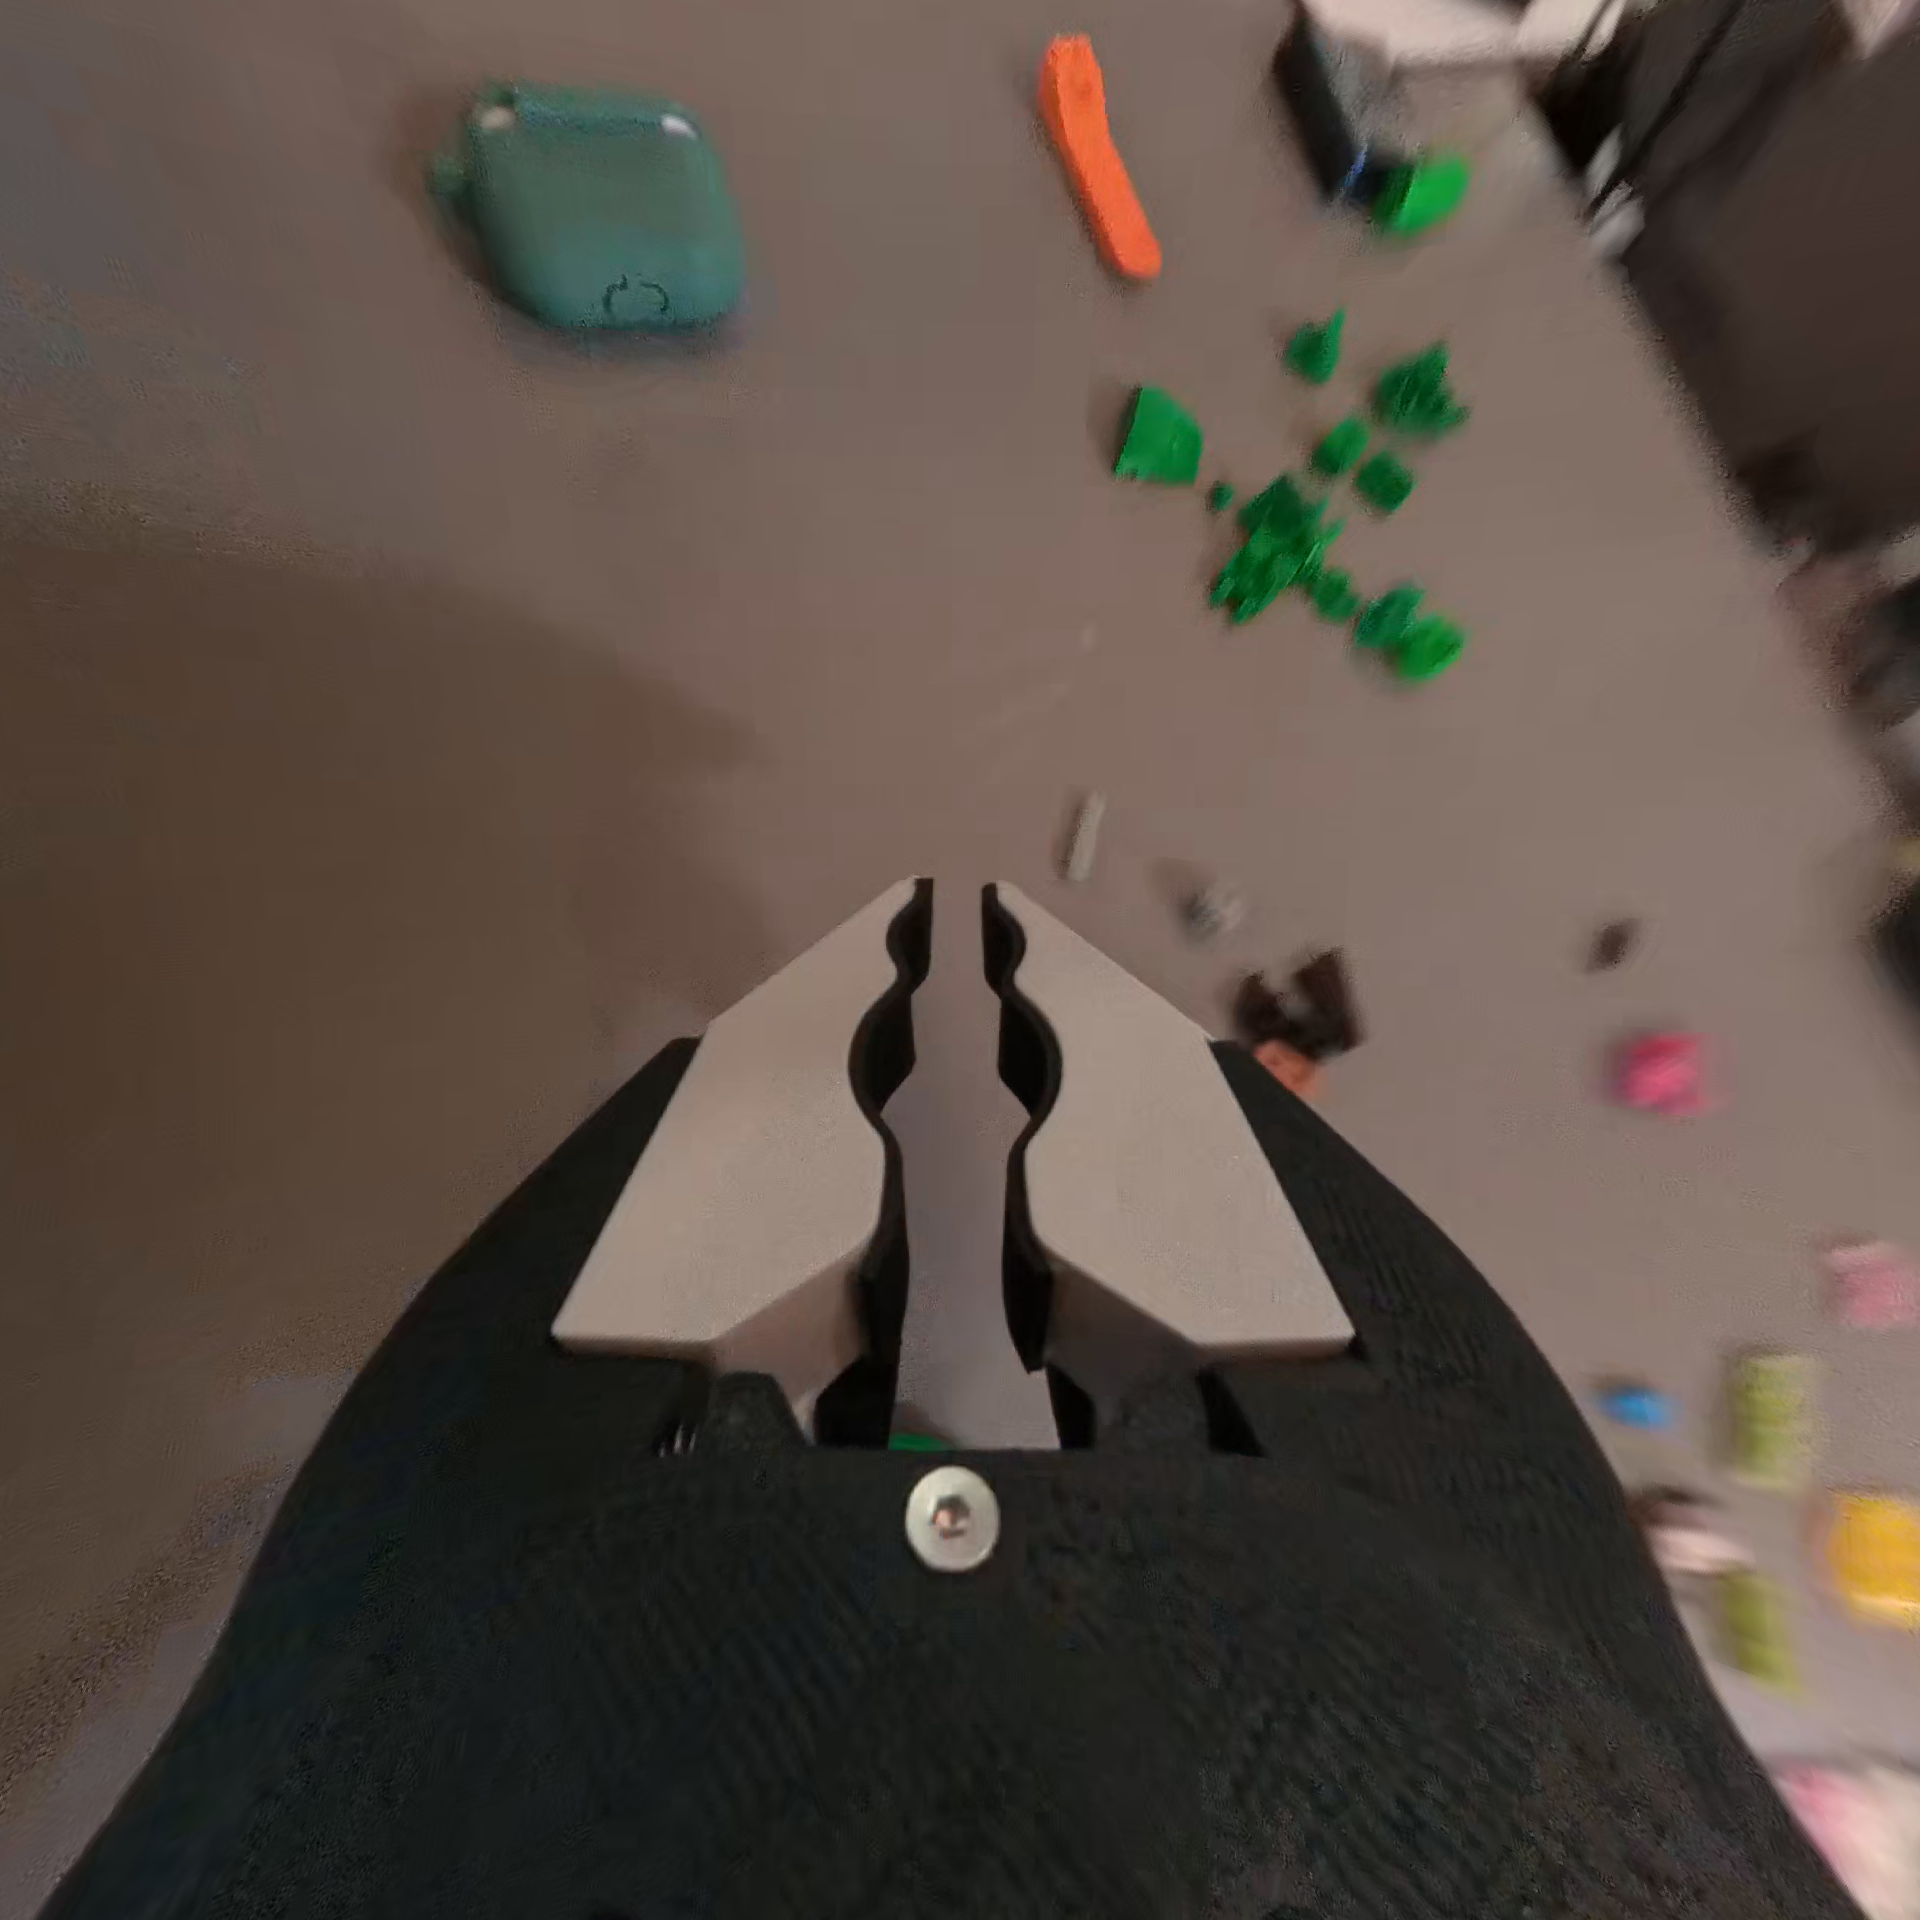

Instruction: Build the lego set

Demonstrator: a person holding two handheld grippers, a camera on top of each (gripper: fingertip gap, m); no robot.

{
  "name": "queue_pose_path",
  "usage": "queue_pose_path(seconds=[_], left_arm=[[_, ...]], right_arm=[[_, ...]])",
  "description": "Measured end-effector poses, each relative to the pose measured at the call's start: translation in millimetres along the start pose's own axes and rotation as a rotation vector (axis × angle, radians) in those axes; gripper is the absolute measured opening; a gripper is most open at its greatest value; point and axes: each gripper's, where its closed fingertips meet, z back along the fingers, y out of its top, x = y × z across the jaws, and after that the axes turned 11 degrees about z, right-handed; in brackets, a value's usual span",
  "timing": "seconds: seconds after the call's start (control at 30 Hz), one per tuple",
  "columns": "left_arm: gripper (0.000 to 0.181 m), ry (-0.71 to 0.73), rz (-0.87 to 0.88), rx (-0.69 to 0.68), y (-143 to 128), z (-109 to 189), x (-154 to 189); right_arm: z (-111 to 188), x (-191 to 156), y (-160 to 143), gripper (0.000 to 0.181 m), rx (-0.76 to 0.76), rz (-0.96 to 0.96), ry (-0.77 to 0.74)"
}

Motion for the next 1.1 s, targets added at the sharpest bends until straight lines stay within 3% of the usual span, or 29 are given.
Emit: queue_pose_path(seconds=[0.03, 0.2, 0.5, 0.9, 1.1], left_arm=[[0.0, 0.017, -0.025, 0.005, -3.5, 1.4, -3.8], [0.0, 0.029, -0.082, 0.013, -19.5, 1.6, -1.2], [0.0, 0.006, -0.091, -0.016, -30.2, -0.4, 5.6], [0.0, -0.022, -0.071, -0.042, -34.6, -1.6, 8.6], [0.0, -0.04, -0.071, -0.054, -37.3, -2.9, 12.3]], right_arm=[[-2.5, -4.8, -5.2, 0.011, 0.027, -0.108, 0.045], [-11.6, -7.6, -24.5, 0.016, 0.069, -0.373, 0.083], [-18.2, 11.7, -35.3, 0.022, -0.007, -0.275, 0.054], [-40.1, 5.9, -14.3, 0.033, 0.013, -0.301, 0.07], [-46.2, 11.5, -10.8, 0.022, -0.015, -0.375, -0.007]])
